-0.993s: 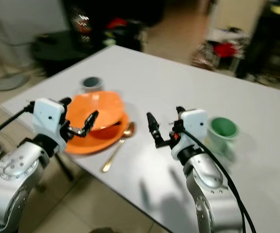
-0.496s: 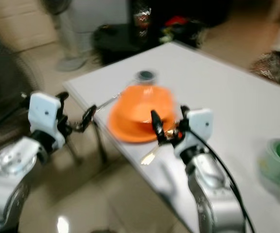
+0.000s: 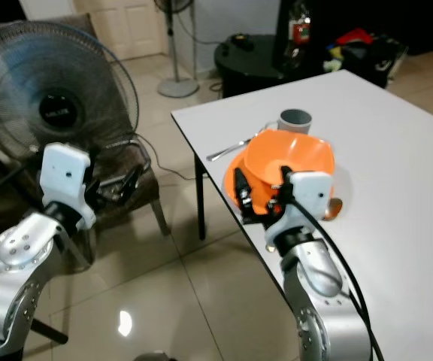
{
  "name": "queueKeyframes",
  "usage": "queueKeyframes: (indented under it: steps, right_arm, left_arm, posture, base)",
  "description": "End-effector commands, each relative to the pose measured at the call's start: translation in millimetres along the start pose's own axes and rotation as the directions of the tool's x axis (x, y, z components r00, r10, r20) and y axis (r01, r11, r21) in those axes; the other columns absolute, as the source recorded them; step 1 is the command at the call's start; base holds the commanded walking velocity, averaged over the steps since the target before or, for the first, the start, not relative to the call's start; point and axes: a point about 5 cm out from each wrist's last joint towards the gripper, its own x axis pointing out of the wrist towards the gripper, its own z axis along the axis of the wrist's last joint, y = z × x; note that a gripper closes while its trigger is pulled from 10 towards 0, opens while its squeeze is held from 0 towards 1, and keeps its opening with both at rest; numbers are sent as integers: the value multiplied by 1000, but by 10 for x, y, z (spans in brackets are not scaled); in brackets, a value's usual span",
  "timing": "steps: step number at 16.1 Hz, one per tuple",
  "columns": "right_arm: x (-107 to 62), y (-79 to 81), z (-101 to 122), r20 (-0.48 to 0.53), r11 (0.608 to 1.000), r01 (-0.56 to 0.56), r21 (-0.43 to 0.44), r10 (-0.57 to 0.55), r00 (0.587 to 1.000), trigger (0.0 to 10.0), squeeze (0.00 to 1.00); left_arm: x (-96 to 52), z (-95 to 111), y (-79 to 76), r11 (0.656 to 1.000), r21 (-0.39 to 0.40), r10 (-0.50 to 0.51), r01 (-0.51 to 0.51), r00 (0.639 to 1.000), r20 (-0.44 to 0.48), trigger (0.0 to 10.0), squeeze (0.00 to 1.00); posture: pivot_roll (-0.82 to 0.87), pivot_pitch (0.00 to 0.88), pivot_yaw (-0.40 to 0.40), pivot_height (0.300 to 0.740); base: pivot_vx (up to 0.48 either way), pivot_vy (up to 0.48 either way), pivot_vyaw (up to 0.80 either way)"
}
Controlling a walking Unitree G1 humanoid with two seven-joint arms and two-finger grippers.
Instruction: Setting the table
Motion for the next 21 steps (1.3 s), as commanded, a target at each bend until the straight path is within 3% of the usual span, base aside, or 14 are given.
queueKeyframes:
  steps: [1, 2, 5, 6, 7, 12, 19, 21]
  right_arm:
    - [5, -19, -11, -13, 1000, 16, -1, -16, 1000, 10000, 231]
    - [6, -20, -33, -23, 1000, 18, 5, -18, 1000, 10000, 0]
    - [15, -10, -53, -31, 1000, 17, 25, -16, 999, 10000, 0]
    - [27, -2, -35, -14, 994, 27, 103, -26, 1000, 10000, 0]
    - [30, -2, -42, -16, 994, 29, 104, -28, 999, 10000, 0]
    - [75, -1, -149, -71, 999, 11, 49, -7, 997, 10000, 0]
    - [105, -50, -157, -87, 999, 21, 38, -18, 996, 10000, 0]
    - [109, -65, -141, -96, 997, -40, -59, 35, 995, 10000, 0]
  left_arm:
    - [16, 19, 8, 1000, -1, 5, -5, 1000, -1, 10000, 125]
    - [13, 23, 5, 1000, -3, 4, -4, 1000, -1, 10000, 129]
    - [24, 14, 19, 1000, -5, 12, -12, 1000, -6, 10000, 129]
    - [15, 21, 17, 1000, -5, 6, -7, 1000, -5, 10000, 129]
    - [6, 9, 27, 1000, -6, 11, -11, 1000, -10, 10000, 125]
    - [7, -46, 80, 999, -14, 46, -47, 999, -28, 10000, 129]
    - [-51, -105, 138, 998, -17, 62, -63, 997, -51, 10000, 129]
    - [-39, -120, 167, 997, -9, 71, -72, 996, -56, 10000, 129]
  posture:
    - [88, 0, 50, 740]
    - [89, 0, 47, 740]
    - [93, 0, 52, 740]
    - [96, 0, 48, 740]
    - [93, 0, 49, 740]
    - [114, 0, 36, 740]
    - [118, 0, 23, 740]
    - [111, 0, 37, 740]
  base:
    - [0, 0, 0]
    - [0, 0, 0]
    - [0, 0, 0]
    - [0, 0, 0]
    - [0, 0, 0]
    - [0, 293, 0]
    - [0, 346, 0]
    - [0, 345, 0]
